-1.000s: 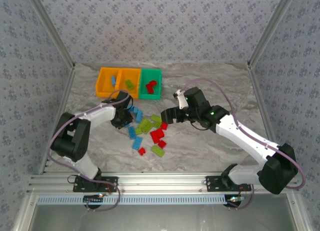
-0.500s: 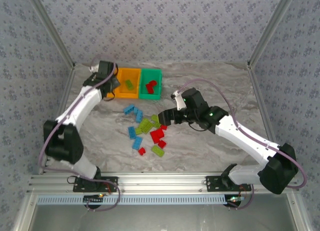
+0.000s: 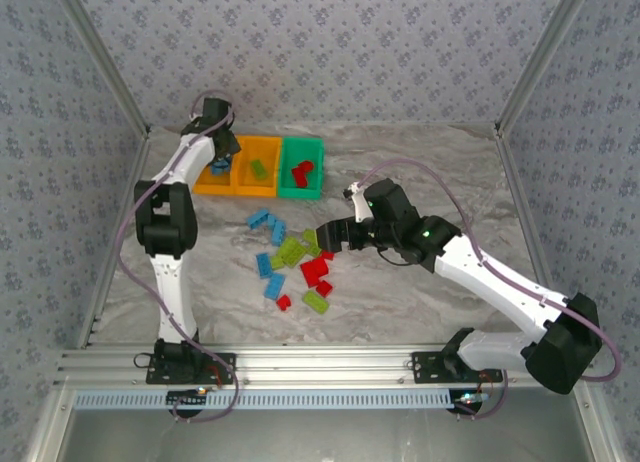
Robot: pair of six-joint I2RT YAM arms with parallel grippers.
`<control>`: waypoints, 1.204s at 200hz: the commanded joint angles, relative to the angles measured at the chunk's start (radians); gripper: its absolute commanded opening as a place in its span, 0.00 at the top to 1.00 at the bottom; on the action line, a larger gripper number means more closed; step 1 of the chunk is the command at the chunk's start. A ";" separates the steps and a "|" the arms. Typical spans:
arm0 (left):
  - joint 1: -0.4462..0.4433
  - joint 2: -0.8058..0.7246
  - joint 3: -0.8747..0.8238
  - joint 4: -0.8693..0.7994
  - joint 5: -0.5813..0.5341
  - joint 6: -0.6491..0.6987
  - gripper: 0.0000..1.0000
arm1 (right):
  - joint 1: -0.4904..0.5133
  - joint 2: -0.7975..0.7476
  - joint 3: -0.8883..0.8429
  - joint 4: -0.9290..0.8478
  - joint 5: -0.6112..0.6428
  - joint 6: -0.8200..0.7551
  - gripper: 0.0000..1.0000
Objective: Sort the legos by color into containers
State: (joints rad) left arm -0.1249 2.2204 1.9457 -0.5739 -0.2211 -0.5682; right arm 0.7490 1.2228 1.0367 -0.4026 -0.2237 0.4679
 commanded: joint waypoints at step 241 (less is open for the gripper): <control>-0.571 -1.588 -1.069 -0.149 0.218 0.869 0.01 | 0.176 0.849 0.525 -0.230 0.202 -0.282 0.15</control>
State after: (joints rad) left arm -0.6949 0.6476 0.8703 -0.7650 -0.0673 0.2207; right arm 0.9188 2.0167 1.4883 -0.5488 -0.0029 0.2680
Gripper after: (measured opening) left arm 0.991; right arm 0.865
